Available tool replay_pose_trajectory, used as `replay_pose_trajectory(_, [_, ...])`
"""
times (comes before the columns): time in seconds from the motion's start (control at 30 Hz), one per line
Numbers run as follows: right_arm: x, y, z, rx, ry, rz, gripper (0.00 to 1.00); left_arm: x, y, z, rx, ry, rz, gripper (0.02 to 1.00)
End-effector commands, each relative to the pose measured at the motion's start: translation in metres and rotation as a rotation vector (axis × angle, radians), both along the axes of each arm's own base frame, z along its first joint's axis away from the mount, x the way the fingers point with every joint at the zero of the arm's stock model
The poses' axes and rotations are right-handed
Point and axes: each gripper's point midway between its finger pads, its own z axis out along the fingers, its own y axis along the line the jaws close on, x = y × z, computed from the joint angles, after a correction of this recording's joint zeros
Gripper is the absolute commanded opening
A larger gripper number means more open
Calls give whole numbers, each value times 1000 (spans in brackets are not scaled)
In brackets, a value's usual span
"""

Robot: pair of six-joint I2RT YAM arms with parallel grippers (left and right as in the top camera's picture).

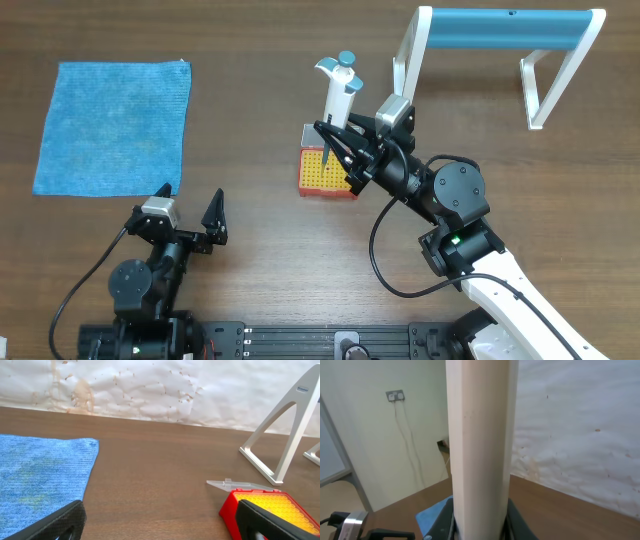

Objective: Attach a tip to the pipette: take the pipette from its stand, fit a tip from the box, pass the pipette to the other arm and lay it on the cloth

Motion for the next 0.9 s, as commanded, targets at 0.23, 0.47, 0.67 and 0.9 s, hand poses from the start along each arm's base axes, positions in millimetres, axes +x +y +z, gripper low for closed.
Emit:
replay_pose_trajectory(0.23, [-3, 1, 12, 104, 99, 42, 75, -4, -17, 0, -913, 208, 21, 965])
replay_pose_trajectory(0.47, [-8, 5, 5, 130, 198, 102, 77, -1, -14, 24, -970, 124, -6, 965])
replay_pose_trajectory(0.67, [-31, 14, -25, 33, 313, 282, 75, -4, -30, 98, -886, -45, -199, 998])
replay_pose_trajectory(0.9, [-44, 15, -25, 3, 289, 373, 75, 25, -90, 162, -601, 152, -595, 998])
